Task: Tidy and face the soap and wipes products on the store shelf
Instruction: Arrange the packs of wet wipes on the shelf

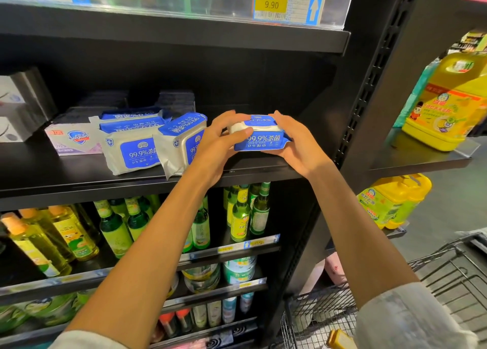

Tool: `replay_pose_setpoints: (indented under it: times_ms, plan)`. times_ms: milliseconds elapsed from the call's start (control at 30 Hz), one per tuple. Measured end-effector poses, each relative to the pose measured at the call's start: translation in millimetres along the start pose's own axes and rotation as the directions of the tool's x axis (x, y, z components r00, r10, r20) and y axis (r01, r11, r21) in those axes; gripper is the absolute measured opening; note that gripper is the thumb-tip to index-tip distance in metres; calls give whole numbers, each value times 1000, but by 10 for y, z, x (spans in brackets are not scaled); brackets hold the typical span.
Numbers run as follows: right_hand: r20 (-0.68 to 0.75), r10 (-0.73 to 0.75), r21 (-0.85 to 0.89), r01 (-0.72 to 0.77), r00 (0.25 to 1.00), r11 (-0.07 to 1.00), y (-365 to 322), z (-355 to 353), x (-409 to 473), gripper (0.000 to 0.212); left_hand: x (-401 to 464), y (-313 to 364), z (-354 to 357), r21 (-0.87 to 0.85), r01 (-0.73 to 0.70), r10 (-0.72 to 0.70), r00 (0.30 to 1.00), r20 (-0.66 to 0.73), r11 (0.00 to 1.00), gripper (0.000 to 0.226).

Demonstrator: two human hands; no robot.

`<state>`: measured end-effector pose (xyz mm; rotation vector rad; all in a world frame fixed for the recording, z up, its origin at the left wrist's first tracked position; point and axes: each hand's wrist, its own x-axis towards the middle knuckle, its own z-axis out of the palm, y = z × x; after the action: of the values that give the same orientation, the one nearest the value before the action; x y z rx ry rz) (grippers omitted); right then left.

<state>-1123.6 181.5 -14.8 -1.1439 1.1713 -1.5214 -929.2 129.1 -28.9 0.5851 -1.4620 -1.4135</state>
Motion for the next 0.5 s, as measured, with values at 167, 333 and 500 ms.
replay_pose_setpoints:
  times_ms: [167,333,500]
  plan:
    - [-44,-14,-22,13,999,1000,32,-49,12,34,-7,28,8,-21,19,-18,998,53,1000,38]
    - [-71,-47,-52,43,996,998,54,-54,16,42,-26,57,11,-79,14,-10,999,53,997,47]
    - [-56,-57,-79,53,997,995,49,-50,-13,48,25,43,51,-52,132,-134,990,-39,990,66]
